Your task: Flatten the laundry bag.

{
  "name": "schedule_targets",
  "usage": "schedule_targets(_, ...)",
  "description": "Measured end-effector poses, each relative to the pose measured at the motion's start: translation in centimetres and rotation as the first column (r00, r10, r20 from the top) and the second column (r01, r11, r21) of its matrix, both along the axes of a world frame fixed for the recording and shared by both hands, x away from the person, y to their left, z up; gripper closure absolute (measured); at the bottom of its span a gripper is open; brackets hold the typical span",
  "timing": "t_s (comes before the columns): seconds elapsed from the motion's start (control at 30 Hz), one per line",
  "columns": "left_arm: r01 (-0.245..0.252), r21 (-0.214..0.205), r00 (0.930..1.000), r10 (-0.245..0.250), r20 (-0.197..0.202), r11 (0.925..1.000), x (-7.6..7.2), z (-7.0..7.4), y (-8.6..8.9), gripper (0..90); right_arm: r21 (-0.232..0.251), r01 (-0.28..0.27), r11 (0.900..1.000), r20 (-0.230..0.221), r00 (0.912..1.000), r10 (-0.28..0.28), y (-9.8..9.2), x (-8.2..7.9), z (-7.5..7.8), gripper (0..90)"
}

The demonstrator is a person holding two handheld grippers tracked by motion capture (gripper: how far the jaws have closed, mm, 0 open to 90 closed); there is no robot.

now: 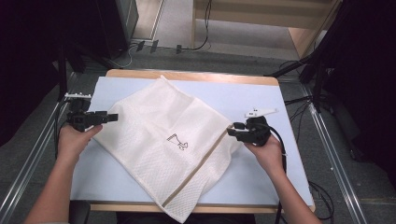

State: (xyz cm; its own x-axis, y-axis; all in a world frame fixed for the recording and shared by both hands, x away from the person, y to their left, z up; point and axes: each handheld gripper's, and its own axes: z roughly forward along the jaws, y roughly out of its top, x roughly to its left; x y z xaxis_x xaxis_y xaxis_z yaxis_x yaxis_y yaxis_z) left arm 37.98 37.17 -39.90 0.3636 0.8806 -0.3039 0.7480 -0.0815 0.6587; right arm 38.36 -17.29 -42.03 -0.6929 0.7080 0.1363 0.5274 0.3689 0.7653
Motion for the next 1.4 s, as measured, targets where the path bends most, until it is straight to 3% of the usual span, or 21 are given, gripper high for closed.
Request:
schedule_targets(0.13,0.002,0.005,1.0,-0.002,0.002,1.0,-1.1,-0.1,-0.2,35.4,-0.015,0.008,0.9999,0.015,0.9999,-0.008,1.2,2.3,-0.4,57.0)
schedule_targets(0.23,-0.01,-0.002,0.9998,0.01,0.016,1.0,-2.2,0.0,-0.1,35.5,-0.032,0.006,0.9995,-0.034,0.9994,-0.007,1.9,4.2,-1.0,58.0)
schedule_targets(0.37,-0.036,-0.02,0.9991,0.036,0.022,0.9991,-3.4,-0.1,0.1,35.8,-0.047,0.02,0.9987,-0.063,0.9978,-0.023,2.5,5.6,-1.6,58.2)
schedule_targets(0.43,-0.043,-0.027,0.999,0.043,0.014,0.9987,-3.9,-0.2,0.1,35.9,-0.048,0.012,0.9988,-0.034,0.9993,-0.014,2.9,6.4,-2.0,57.8)
schedule_targets(0.47,-0.048,-0.027,0.9988,0.049,0.009,0.9985,-4.3,-0.3,0.1,36.0,-0.051,0.009,0.9986,-0.053,0.9986,-0.011,3.3,7.2,-2.2,56.4)
schedule_targets(0.6,-0.058,-0.03,0.9983,0.058,0.004,0.9979,-4.9,-0.5,0.4,36.3,-0.049,-0.002,0.9988,-0.042,0.9991,0.0,4.0,8.1,-2.7,55.6)
schedule_targets(0.67,-0.059,-0.022,0.9982,0.059,0.001,0.998,-5.1,-0.6,0.5,36.6,-0.065,-0.012,0.9978,-0.086,0.9963,0.006,4.7,9.0,-3.3,54.3)
schedule_targets(0.9,-0.07,-0.014,0.9976,0.07,-0.003,0.9975,-5.4,-0.9,0.9,37.3,-0.097,-0.01,0.9952,-0.095,0.9955,0.0,5.8,9.5,-4.7,67.0)
schedule_targets(1.0,-0.065,-0.013,0.9979,0.065,-0.01,0.9978,-5.2,-1.1,0.8,37.5,-0.061,-0.024,0.9978,-0.133,0.991,0.016,5.5,9.5,-4.7,79.5)
schedule_targets(1.1,-0.058,-0.012,0.9982,0.058,-0.014,0.9982,-5.1,-1.2,0.6,37.6,-0.061,-0.028,0.9978,-0.146,0.9891,0.019,5.4,9.5,-4.6,87.2)
schedule_targets(1.4,-0.038,-0.009,0.9992,0.038,-0.011,0.9992,-4.6,-1.2,-0.3,37.6,-0.064,0.042,0.9971,-0.124,0.9911,-0.05,4.1,9.4,-4.0,88.5)
